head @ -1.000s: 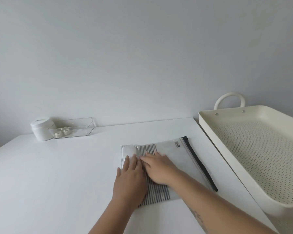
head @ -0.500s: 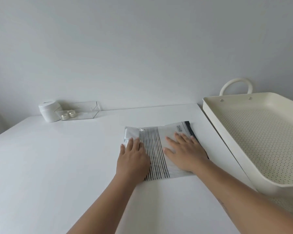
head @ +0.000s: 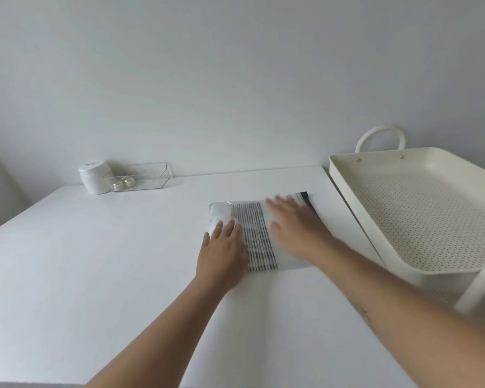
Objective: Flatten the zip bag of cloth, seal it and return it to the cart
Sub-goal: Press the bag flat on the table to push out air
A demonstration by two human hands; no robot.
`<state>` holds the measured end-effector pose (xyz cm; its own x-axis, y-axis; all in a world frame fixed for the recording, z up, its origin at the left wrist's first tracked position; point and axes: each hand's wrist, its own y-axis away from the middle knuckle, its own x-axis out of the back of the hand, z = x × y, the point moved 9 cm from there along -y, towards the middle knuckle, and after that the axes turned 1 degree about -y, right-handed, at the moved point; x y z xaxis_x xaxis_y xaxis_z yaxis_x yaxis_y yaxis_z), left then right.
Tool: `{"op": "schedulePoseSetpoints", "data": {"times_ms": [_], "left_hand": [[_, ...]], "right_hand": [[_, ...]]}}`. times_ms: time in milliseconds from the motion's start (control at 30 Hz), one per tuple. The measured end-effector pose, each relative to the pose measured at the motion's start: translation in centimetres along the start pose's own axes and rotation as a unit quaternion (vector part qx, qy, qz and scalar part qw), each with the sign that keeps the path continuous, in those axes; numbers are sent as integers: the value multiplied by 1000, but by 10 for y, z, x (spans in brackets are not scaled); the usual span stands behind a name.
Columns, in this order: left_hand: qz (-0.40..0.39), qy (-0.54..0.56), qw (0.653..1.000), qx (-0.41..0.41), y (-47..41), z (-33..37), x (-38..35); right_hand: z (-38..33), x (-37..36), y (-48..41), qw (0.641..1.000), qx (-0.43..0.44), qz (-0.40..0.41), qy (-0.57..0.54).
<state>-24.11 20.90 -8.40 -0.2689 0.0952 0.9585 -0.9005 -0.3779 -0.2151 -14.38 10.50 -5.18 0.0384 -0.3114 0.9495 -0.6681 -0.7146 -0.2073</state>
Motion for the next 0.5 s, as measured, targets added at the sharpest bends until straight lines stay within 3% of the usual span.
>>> {"op": "schedulePoseSetpoints", "data": {"times_ms": [100,167,400,500], "left_hand": [[-23,-20,1000,-3,13,5,-13],[-32,-37,999,0,14,2,-15],[-41,-49,998,-9,22,2,-12],[-32,-53,998,-26,30,9,-8]], "right_hand": [[-37,-48,17,997,5,-73,-24],[-32,-67,27,997,-23,-78,-13],[43,-49,45,990,-112,-82,34],[76,-28,54,975,-166,-124,79]]}}
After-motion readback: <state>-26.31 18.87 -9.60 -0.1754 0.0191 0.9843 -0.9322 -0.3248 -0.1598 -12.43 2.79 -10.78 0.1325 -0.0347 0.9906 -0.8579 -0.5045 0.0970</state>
